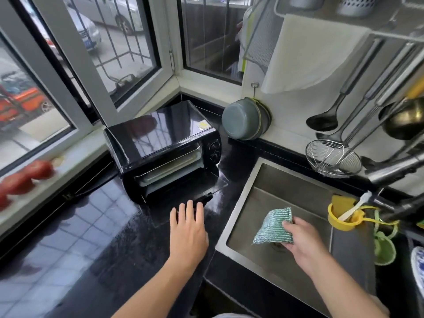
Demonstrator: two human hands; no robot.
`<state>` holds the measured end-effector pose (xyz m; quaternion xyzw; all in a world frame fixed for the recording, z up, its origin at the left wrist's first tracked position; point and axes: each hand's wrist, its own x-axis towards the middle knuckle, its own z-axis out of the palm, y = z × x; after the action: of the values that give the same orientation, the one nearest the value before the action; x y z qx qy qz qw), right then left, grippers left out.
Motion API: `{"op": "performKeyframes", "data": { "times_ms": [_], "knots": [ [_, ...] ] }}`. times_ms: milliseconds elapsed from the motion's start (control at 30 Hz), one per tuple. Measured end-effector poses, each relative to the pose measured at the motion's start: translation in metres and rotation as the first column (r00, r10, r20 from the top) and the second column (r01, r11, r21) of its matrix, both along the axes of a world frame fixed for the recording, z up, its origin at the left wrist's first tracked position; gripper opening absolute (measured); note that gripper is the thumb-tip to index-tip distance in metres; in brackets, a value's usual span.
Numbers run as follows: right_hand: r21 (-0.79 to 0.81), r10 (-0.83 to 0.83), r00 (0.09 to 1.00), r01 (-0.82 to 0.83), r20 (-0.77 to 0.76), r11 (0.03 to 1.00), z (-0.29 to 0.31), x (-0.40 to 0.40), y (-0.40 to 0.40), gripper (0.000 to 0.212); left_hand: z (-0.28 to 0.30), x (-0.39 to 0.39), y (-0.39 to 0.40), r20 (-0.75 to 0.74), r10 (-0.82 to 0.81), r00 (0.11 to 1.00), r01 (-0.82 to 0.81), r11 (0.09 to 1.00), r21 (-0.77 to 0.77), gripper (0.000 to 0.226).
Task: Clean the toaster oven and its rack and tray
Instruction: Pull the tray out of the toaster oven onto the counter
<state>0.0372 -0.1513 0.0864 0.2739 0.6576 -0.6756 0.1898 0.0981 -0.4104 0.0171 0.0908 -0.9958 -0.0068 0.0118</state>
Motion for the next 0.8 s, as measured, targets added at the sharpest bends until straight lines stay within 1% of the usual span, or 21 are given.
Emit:
{"op": "performKeyframes", "data": {
  "times_ms": [67, 233, 300, 367, 467, 533, 600, 633, 667, 700, 733, 767, 800],
  "knots": [
    [0.002, 0.010, 1.000, -0.010, 0.003, 1.000, 0.001, 0.002, -0.001, 0.020, -0.010, 0.010, 0.003, 0.026, 0.009, 1.000, -0.010, 1.000, 0.027, 0.074],
    [0.005, 0.027, 1.000, -0.027, -0.004, 1.000, 0.007, 0.006, -0.004, 0.019, -0.036, 0.029, 0.001, 0.168, 0.010, 0.986, -0.018, 0.999, 0.047, 0.077],
    [0.010, 0.023, 1.000, -0.023, -0.005, 1.000, 0.008, 0.007, -0.004, 0.019, -0.038, 0.032, 0.002, 0.221, -0.008, 0.975, -0.007, 0.998, 0.064, 0.077],
    [0.015, 0.023, 1.000, -0.023, -0.004, 1.000, 0.007, 0.007, -0.006, 0.020, -0.034, 0.032, 0.004, 0.240, -0.004, 0.971, -0.015, 0.997, 0.074, 0.074],
    [0.015, 0.021, 1.000, -0.021, 0.000, 1.000, 0.008, 0.007, -0.011, 0.019, -0.022, 0.023, 0.004, 0.229, 0.023, 0.973, -0.050, 0.993, 0.111, 0.069],
    [0.005, 0.023, 1.000, -0.023, 0.000, 1.000, 0.009, 0.006, -0.015, 0.019, -0.011, 0.018, -0.001, 0.204, 0.039, 0.978, -0.079, 0.978, 0.193, 0.066],
    [-0.001, 0.026, 1.000, -0.026, -0.001, 1.000, 0.011, 0.005, -0.018, 0.020, -0.002, 0.019, -0.011, 0.102, 0.012, 0.995, -0.044, 0.947, 0.317, 0.061],
    [-0.004, 0.026, 1.000, -0.026, -0.003, 1.000, 0.012, 0.004, -0.019, 0.020, 0.004, 0.020, -0.017, 0.042, 0.052, 0.998, -0.065, 0.892, 0.448, 0.057],
    [-0.007, 0.026, 1.000, -0.026, -0.006, 1.000, 0.012, 0.002, -0.021, 0.020, 0.011, 0.020, -0.022, 0.026, 0.155, 0.988, -0.139, 0.782, 0.608, 0.052],
    [-0.011, 0.024, 1.000, -0.024, -0.011, 1.000, 0.013, 0.001, -0.022, 0.020, 0.019, 0.016, -0.028, 0.102, 0.301, 0.948, -0.264, 0.565, 0.782, 0.046],
    [-0.016, 0.020, 1.000, -0.021, -0.017, 1.000, 0.015, -0.001, -0.024, 0.020, 0.027, 0.008, -0.036, 0.256, 0.419, 0.871, -0.371, 0.220, 0.902, 0.039],
    [-0.020, 0.016, 1.000, -0.017, -0.023, 1.000, 0.016, -0.003, -0.026, 0.021, 0.031, -0.004, -0.046, 0.407, 0.471, 0.782, -0.381, -0.155, 0.912, 0.033],
    [-0.022, 0.016, 0.999, -0.016, -0.028, 1.000, 0.018, -0.003, -0.029, 0.021, 0.030, -0.017, -0.057, 0.526, 0.472, 0.708, -0.321, -0.448, 0.834, 0.030]
  ]
}}
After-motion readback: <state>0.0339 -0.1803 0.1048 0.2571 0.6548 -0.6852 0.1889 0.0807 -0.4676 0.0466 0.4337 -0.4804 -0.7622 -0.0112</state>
